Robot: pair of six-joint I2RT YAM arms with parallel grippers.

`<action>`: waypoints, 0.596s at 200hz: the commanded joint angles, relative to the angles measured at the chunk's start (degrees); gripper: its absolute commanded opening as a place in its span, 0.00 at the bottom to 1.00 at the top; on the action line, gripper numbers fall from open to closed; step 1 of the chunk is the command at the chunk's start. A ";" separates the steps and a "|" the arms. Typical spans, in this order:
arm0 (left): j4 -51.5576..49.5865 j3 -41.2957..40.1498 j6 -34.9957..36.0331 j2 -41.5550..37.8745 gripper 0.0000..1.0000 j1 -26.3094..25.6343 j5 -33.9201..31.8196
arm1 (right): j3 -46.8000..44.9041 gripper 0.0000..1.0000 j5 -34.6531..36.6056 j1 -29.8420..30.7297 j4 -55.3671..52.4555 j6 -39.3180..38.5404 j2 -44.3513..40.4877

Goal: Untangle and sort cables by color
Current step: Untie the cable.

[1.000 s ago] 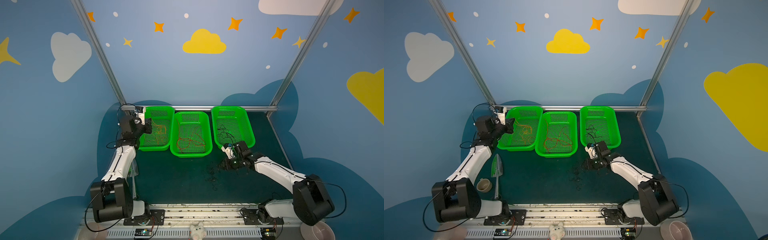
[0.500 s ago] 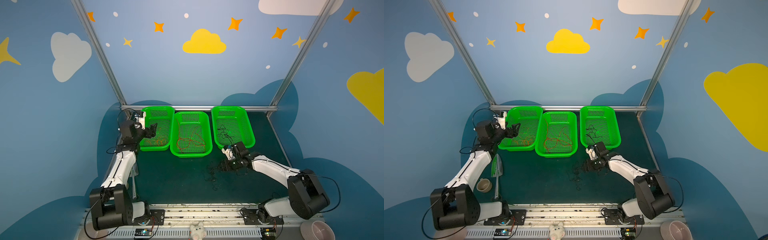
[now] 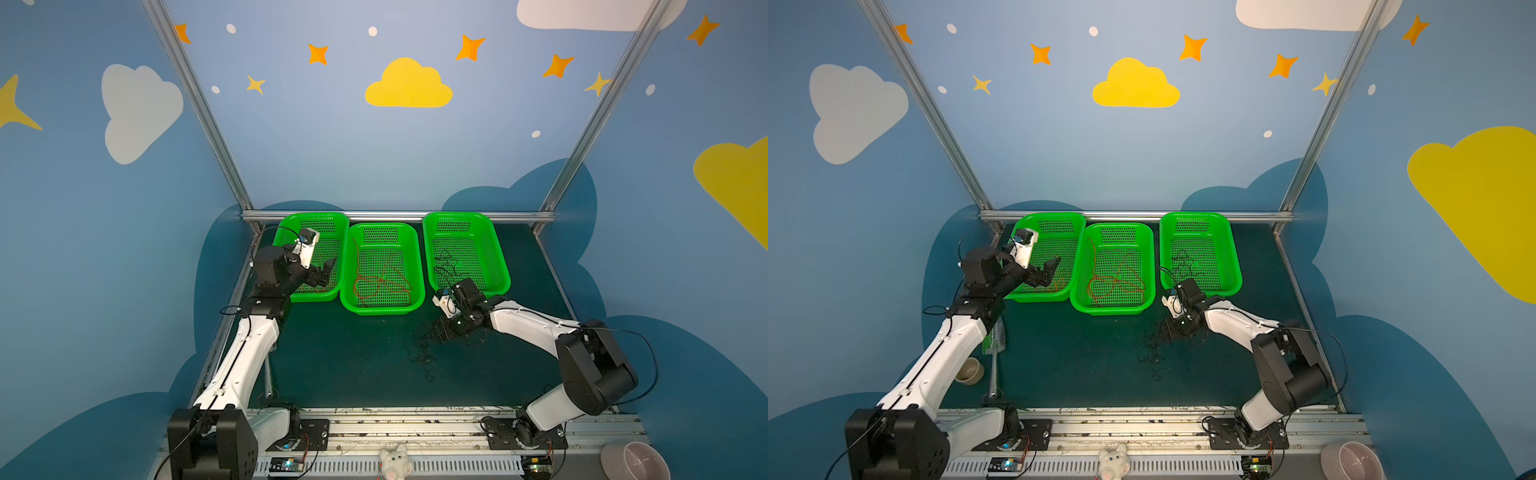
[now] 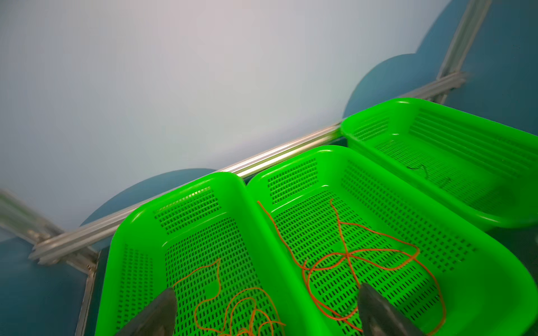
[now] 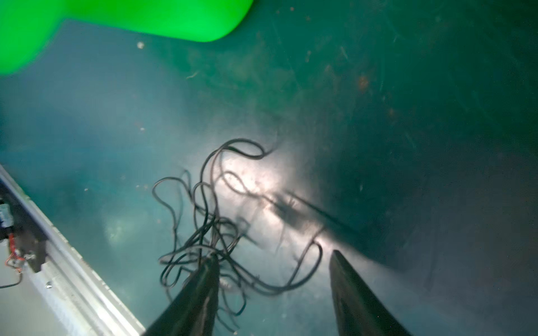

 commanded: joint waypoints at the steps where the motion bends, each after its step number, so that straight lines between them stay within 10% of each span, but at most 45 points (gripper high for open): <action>1: -0.60 -0.98 3.10 -3.07 0.94 -2.56 2.92 | 3.04 0.52 2.11 0.29 -3.10 -1.83 2.67; 71: -3.11 -0.44 2.49 -7.46 0.83 -14.07 3.83 | 3.40 0.07 3.78 1.47 -2.69 -2.60 0.23; 119: -2.54 0.65 2.17 -5.69 0.71 -23.40 3.85 | 0.49 0.00 6.16 1.71 -3.63 -1.57 -10.41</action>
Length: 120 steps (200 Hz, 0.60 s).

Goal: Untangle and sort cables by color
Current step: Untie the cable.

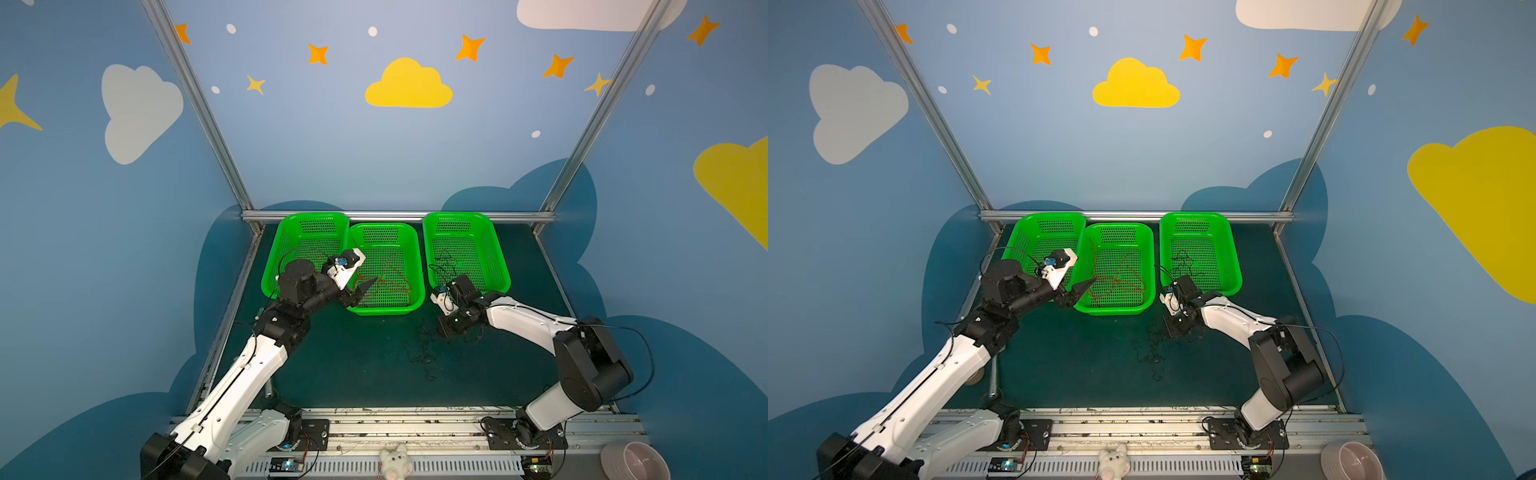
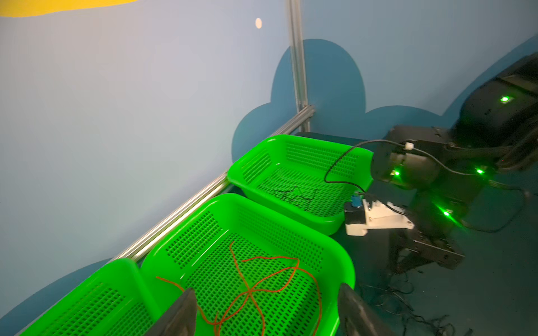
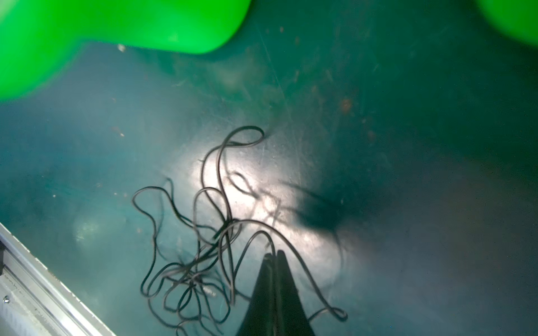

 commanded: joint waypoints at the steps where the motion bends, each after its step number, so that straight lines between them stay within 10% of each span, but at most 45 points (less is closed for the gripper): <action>1: -0.10 1.38 -0.10 1.15 0.71 -3.64 0.67 | -1.31 0.00 1.59 0.35 -0.94 0.36 -7.40; 120: 11.29 1.09 -4.31 16.39 0.44 -18.58 8.19 | -9.15 0.00 -2.28 0.26 11.17 -4.37 -31.36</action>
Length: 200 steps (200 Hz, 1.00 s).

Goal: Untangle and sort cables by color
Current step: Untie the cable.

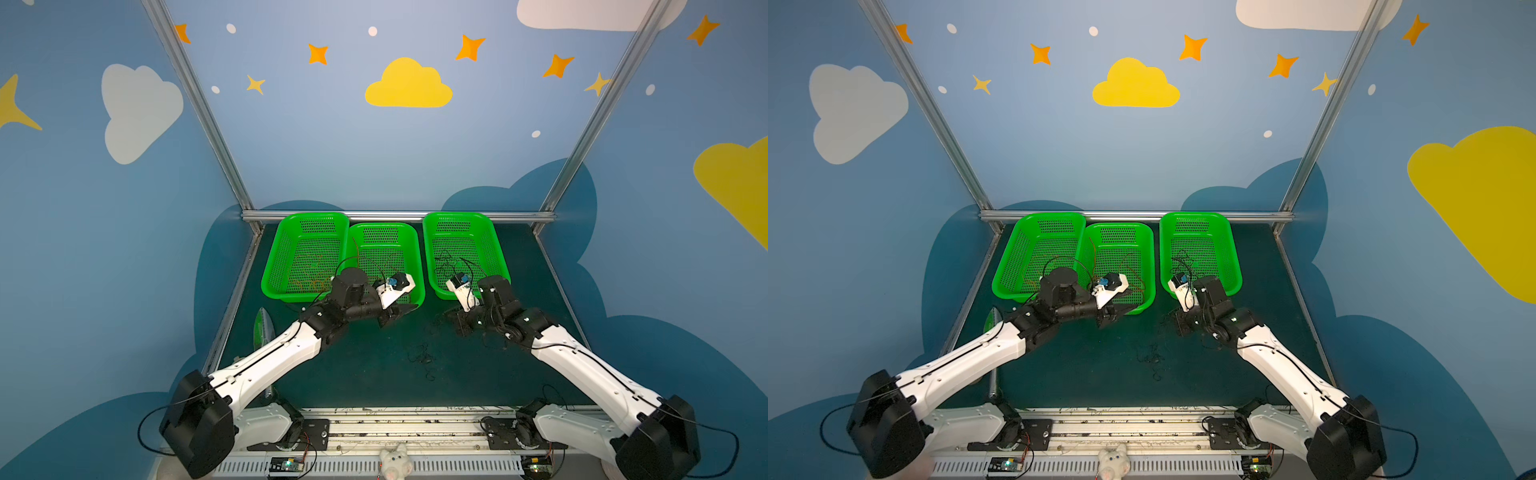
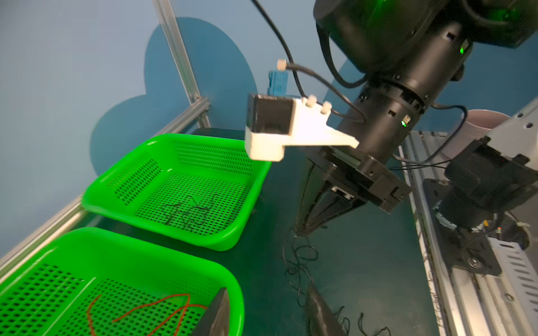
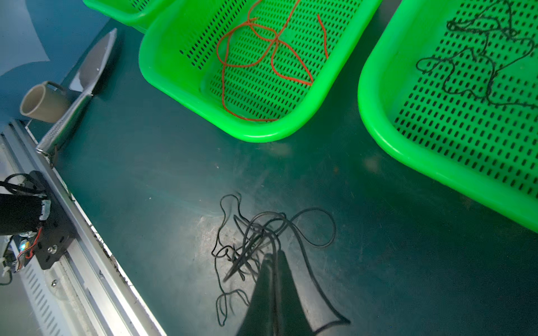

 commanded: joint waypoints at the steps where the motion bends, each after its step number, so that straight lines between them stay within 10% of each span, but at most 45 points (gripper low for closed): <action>1: 4.24 0.89 -2.02 2.16 0.45 -1.67 3.10 | -3.16 0.00 -1.34 0.25 7.62 -0.33 -5.16; 130: 15.62 -5.53 -11.27 9.48 0.59 -3.28 -1.24 | -3.23 0.00 -2.91 -0.39 12.80 1.07 -11.35; 200: 19.70 -5.29 -13.44 14.12 0.24 -3.23 -5.96 | -2.15 0.00 -0.78 -0.45 12.80 2.07 -13.03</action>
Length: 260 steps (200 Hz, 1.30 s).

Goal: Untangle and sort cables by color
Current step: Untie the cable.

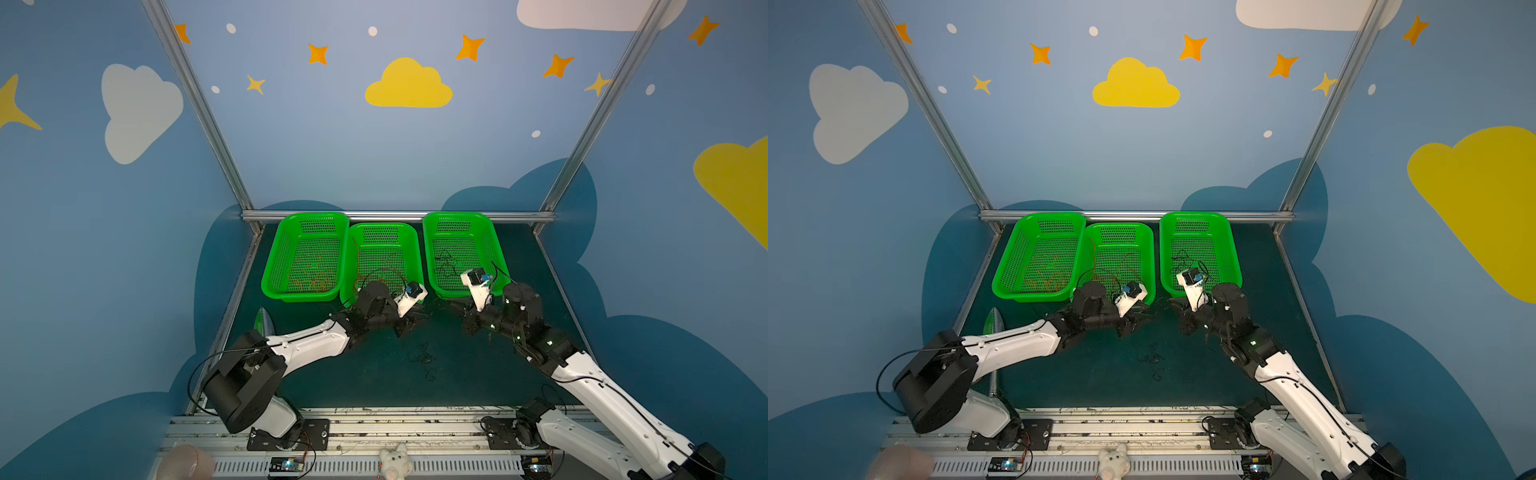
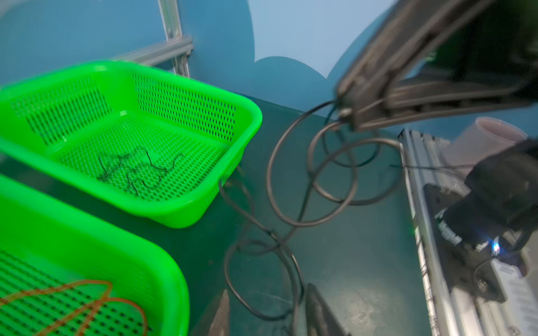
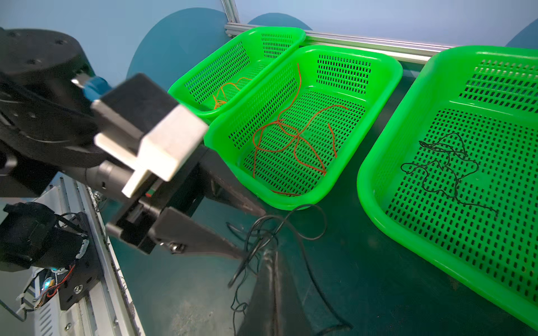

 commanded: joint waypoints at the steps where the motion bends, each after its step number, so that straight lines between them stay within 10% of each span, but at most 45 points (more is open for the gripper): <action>1: 3.67 -0.23 -1.55 -0.11 0.23 -0.02 -1.97 | 1.90 0.00 1.39 -0.28 0.84 0.68 -1.66; 33: 1.96 -1.34 -0.62 -2.18 0.03 -0.03 -3.23 | 2.19 0.00 5.08 -1.30 0.45 1.48 -3.23; 260: -25.82 -8.66 12.62 -35.07 0.03 3.44 -18.08 | 1.02 0.00 14.23 -25.44 -10.63 11.17 -3.76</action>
